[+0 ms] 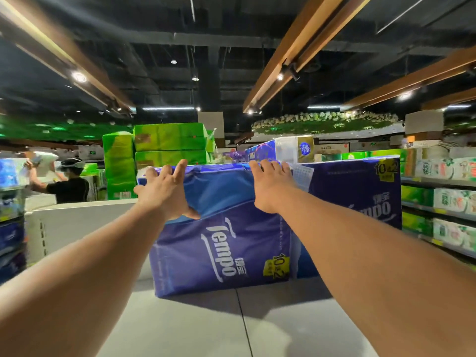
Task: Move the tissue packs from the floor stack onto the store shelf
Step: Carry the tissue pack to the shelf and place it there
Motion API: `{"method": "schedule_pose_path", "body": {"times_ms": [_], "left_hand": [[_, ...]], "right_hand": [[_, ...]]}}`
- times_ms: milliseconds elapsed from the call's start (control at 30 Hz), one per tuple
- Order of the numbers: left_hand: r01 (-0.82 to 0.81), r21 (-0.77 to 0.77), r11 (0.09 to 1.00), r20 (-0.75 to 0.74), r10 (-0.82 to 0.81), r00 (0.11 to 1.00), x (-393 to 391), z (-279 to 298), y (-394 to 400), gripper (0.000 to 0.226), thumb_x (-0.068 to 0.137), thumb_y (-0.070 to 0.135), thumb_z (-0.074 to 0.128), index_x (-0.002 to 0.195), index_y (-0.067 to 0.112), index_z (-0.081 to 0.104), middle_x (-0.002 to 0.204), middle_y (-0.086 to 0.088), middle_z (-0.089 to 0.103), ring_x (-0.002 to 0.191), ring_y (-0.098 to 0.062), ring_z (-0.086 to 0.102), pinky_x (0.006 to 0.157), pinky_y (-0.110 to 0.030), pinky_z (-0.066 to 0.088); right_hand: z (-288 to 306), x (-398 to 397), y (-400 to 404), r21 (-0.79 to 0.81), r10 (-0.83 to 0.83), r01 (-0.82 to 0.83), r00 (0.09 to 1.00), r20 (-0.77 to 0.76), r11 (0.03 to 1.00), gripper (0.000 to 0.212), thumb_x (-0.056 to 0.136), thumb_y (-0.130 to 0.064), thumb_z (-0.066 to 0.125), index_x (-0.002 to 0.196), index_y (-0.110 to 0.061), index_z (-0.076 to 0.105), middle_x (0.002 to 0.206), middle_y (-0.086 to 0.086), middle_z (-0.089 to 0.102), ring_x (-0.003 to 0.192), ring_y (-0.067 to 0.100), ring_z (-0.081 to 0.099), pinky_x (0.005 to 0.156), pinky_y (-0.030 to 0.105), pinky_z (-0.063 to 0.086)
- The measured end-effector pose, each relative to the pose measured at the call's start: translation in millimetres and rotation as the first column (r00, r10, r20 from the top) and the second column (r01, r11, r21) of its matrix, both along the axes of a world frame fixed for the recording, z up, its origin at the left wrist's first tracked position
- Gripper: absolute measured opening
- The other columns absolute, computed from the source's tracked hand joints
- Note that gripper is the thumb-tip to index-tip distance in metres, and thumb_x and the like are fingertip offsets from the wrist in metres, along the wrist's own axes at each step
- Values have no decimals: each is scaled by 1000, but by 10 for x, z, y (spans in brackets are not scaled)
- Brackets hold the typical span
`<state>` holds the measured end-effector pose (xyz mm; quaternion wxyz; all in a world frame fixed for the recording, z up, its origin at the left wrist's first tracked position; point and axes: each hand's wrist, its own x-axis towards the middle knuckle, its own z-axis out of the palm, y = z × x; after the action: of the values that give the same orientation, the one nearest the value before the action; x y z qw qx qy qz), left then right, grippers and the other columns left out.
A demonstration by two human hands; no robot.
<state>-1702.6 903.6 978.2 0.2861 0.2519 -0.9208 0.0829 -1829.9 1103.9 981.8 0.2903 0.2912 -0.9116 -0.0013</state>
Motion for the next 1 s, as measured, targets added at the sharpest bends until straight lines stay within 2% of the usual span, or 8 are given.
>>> {"method": "schedule_pose_path", "body": {"times_ms": [133, 233, 500, 567, 667, 767, 833, 1000], "left_hand": [[-33, -53, 998, -21, 32, 999, -210, -51, -124, 138, 42, 80, 83, 150, 32, 12, 147, -8, 26, 138, -39, 21, 90, -59, 49], [-12, -41, 999, -42, 10, 999, -362, -95, -253, 131, 41, 77, 85, 146, 38, 16, 146, -5, 22, 140, -38, 12, 92, -60, 48], [-17, -66, 998, 21, 18, 1000, -483, -48, -381, 135, 37, 82, 82, 145, 36, 16, 145, -4, 29, 137, -37, 22, 88, -58, 48], [-13, -78, 997, 40, 16, 999, -471, -48, -375, 134, 39, 83, 81, 145, 34, 14, 145, -5, 28, 137, -37, 22, 88, -58, 49], [10, -87, 996, 108, 0, 994, -404, 16, -381, 135, 46, 78, 83, 150, 33, 9, 149, -5, 26, 141, -37, 19, 93, -61, 48], [-27, -43, 999, 123, 32, 992, -279, 39, -310, 136, 62, 76, 77, 156, 37, -12, 166, -4, -3, 152, -38, -9, 107, -76, 25], [-46, -46, 998, 97, 51, 994, -180, 3, -188, 131, 71, 75, 71, 154, 37, -23, 164, -3, -27, 149, -37, -25, 111, -77, 11], [-76, -71, 995, 104, 83, 991, 239, -31, 201, 127, 75, 73, 68, 154, 37, -24, 160, -1, -36, 148, -37, -28, 112, -74, 6]], "right_hand": [[89, -264, -89, 83, -6, 4, 1000, 14, 997, 134, 65, -68, 83, 160, -19, 2, 159, 13, 25, 147, 38, 24, 121, 55, 14], [106, -444, -181, 70, 22, -24, 999, 28, 997, 132, 62, -70, 83, 159, -19, 8, 156, 13, 30, 144, 37, 30, 119, 54, 21], [111, -619, -268, 39, 11, -12, 1000, 17, 999, 128, 56, -72, 86, 153, -23, 18, 145, 11, 39, 136, 36, 37, 114, 52, 28], [100, -550, -274, 48, -61, 60, 998, 10, 997, 134, 57, -72, 85, 156, -23, 11, 152, 15, 33, 144, 40, 27, 118, 58, 18], [31, -378, -346, 35, -208, 208, 978, 9, 978, 141, 66, -68, 83, 159, -20, -11, 165, 22, 6, 152, 46, -1, 120, 61, 0], [-95, -187, -329, -48, -214, 215, 976, 41, 975, 133, 77, -55, 82, 158, -16, -15, 166, 22, -6, 152, 45, -7, 121, 59, 1], [-164, -69, -221, -83, -186, 189, 981, 50, 978, 129, 78, -54, 81, 159, -17, -12, 166, 19, -7, 152, 44, -8, 121, 59, 1], [-303, 265, 159, -70, -104, 111, 989, 103, 991, 119, 84, -57, 74, 160, -21, -10, 168, 14, -10, 152, 44, -13, 121, 59, 0]]}}
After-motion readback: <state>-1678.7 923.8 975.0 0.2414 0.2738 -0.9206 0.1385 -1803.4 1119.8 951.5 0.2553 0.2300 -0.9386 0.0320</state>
